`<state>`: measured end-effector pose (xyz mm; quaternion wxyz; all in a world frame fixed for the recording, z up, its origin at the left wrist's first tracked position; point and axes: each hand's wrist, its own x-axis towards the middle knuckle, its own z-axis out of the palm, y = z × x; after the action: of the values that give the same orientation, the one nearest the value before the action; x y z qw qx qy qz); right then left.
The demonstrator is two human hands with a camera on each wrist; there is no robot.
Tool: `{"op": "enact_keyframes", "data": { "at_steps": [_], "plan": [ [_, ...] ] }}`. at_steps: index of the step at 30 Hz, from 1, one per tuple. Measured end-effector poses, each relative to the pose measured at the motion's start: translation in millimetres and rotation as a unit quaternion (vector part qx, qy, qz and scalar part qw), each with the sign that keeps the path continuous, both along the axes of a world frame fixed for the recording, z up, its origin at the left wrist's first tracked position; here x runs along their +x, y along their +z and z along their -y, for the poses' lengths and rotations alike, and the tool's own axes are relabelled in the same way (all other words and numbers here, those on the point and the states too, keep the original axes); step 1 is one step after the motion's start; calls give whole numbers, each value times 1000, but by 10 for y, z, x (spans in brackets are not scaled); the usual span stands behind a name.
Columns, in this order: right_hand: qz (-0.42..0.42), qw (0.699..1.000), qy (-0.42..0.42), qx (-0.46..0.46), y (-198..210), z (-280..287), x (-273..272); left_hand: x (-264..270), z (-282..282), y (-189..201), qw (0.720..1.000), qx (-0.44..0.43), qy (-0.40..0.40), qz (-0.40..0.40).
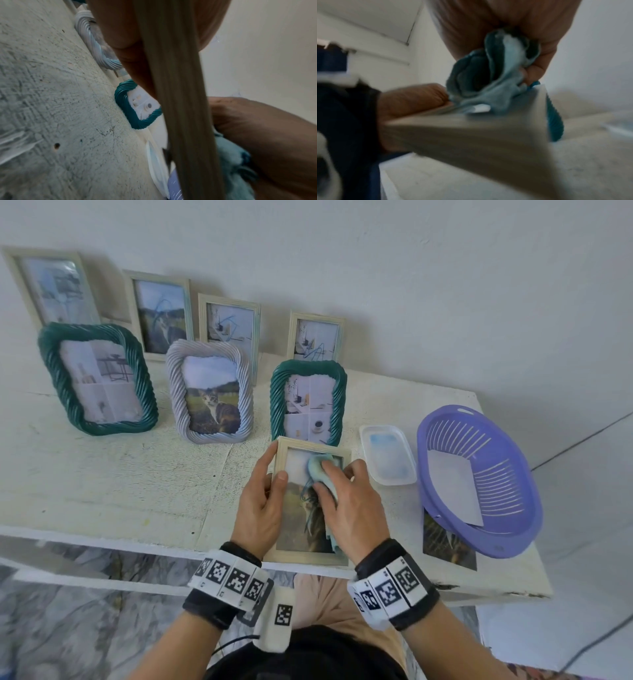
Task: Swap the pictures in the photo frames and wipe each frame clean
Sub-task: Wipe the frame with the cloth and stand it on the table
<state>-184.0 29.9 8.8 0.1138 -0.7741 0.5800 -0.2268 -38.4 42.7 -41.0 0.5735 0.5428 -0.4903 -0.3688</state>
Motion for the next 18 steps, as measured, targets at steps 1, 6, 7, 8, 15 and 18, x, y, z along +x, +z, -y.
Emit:
{"op": "enact_keyframes", "data": {
  "at_steps": [1, 6, 7, 8, 15, 18],
  "plan": [
    [13, 1000, 2, 4, -4, -12, 26, -7, 2, -9, 1000, 2, 3, 4],
    [-12, 991, 127, 27, 82, -110, -24, 16, -5, 8, 1000, -2, 10, -8],
    [-23, 992, 119, 22, 97, -33, -70, 5, -7, 34, 1000, -6, 8, -4],
    [-28, 995, 99, 11, 111, 59, -113, -15, -5, 70, 1000, -12, 3, -3],
    [-38, 983, 175, 48, 172, -94, -77, 39, 23, 43, 1000, -8, 16, 3],
    [-48, 992, 116, 21, 229, 133, -145, -2, 19, 76, 1000, -10, 16, 2]
  ]
}}
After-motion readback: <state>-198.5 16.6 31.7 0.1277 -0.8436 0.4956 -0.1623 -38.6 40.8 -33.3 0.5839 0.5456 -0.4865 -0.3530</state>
